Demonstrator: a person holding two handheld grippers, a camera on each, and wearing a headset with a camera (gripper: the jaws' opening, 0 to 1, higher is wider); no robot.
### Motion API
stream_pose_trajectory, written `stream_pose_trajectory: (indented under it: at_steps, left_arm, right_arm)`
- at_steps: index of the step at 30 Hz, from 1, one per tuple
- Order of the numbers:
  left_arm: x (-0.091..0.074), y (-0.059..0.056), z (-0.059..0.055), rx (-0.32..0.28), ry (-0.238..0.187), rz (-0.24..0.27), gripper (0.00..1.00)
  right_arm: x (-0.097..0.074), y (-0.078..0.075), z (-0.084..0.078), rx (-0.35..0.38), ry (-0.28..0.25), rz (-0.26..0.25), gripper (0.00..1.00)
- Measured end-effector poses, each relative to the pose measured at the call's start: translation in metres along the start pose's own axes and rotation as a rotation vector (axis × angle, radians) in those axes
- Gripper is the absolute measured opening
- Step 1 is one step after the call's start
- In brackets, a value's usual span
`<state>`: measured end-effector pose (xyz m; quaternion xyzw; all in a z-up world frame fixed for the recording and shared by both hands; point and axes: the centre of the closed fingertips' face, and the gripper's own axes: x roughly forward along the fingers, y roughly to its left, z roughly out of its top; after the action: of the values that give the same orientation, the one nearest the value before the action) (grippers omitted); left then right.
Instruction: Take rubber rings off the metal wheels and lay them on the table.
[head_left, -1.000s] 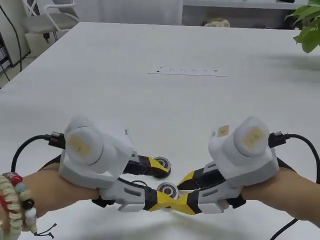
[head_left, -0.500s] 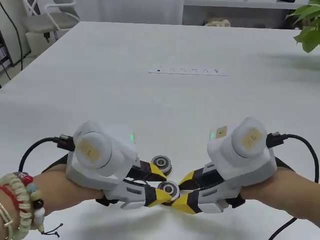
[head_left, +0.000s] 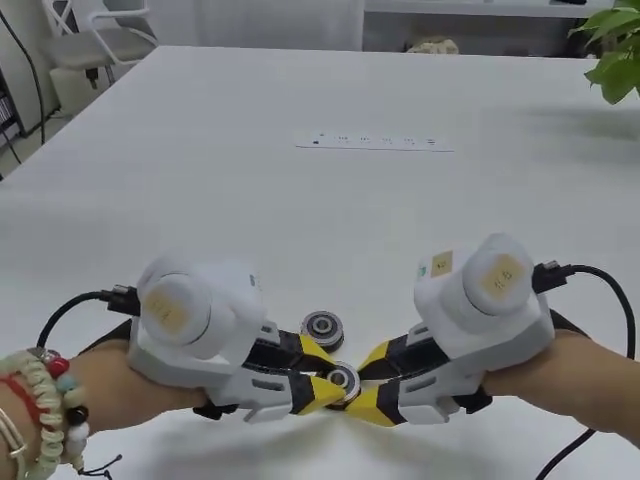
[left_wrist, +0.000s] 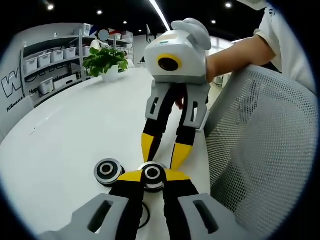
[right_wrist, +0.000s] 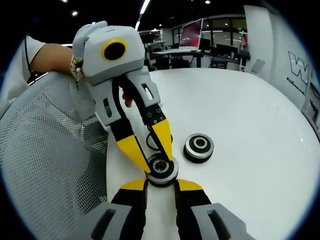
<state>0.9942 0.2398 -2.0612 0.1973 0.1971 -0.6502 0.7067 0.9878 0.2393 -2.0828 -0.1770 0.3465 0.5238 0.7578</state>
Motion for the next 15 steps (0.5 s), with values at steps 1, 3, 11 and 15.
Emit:
stream_pose_trajectory:
  at_steps: [1, 3, 11, 15]
  left_arm:
    - [-0.0002, 0.0003, -0.0002, -0.005, -0.011, 0.000, 0.09]
    - [-0.0002, 0.0005, 0.0002, -0.011, -0.023, -0.002, 0.09]
    - [0.0005, 0.0002, 0.0016, -0.008, -0.026, -0.003, 0.09]
    - [0.0006, 0.0004, 0.0017, -0.009, -0.027, -0.003, 0.09]
  right_arm:
    - [0.0000, 0.0000, -0.0001, -0.002, 0.001, 0.000, 0.19]
    - [-0.0001, 0.0001, -0.0001, -0.002, 0.002, 0.000, 0.19]
    - [-0.0016, -0.0003, 0.0003, -0.009, 0.005, -0.004, 0.17]
    - [-0.0020, -0.0004, 0.0001, -0.006, 0.004, -0.004, 0.15]
